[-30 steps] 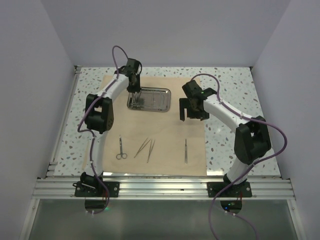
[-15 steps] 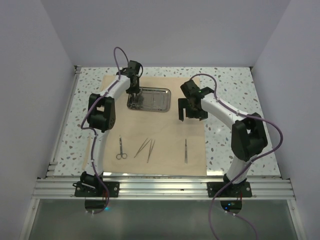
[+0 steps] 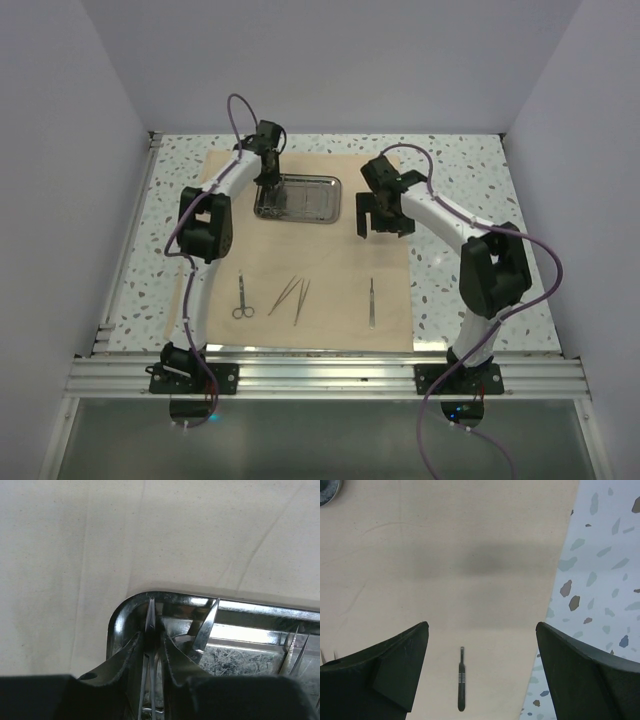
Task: Open and lay out the surgical kit
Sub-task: Pick up the medical item from the container, then place the medical item in the surgical kit.
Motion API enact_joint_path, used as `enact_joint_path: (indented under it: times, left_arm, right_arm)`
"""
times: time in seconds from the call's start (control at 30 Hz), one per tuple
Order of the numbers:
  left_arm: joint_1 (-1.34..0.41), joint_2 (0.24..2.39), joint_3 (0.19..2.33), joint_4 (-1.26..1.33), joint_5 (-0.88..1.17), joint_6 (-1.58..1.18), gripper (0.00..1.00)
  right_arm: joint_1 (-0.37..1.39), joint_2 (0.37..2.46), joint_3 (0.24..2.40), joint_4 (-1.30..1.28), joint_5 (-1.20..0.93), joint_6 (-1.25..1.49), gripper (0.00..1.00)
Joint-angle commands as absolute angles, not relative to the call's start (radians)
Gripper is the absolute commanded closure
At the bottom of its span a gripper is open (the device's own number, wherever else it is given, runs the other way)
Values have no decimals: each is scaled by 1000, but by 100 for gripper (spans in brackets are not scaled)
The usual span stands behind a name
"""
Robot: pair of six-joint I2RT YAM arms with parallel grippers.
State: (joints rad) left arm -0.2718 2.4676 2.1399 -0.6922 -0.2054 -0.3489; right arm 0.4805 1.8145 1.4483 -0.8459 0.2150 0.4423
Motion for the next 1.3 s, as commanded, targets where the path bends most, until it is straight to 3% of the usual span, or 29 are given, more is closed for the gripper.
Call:
enact_joint_path:
  times: [0.0,0.13,0.23,0.37,0.63,0.97,1.13,1.27]
  left_arm:
    - [-236,2552,2138,-732,-187,-356,79]
    - [-236,2569,2134,-747,-167,-368,85]
    - [-236,2582,2134,-756,-164,-365,100]
    - [-235,2562,2157,-764,-164,-345,100]
    - [-236,2260,2137,-831,-114,-325,100]
    - [-297,1619,1364,-753,-98,-406,100]
    - [-348,1451,1039,-703,-77,-475,100]
    - [-396,1378,899,-664,-84,-517,100]
  right_arm:
    - [471,1828,1494,-847,210,419,8]
    - [463,1839,1499,-844,204,419,8]
    - [462,1848,1506,-841,198,417,8]
    - [460,1853,1511,-839,184,413,8]
    - [459,1862,1532,-828,120,422,9]
    - [463,1976,1721,-790,40,477,10]
    - [480,2097,1934,-775,18,509,10]
    - [495,2221,2115,-764,3,564,11]
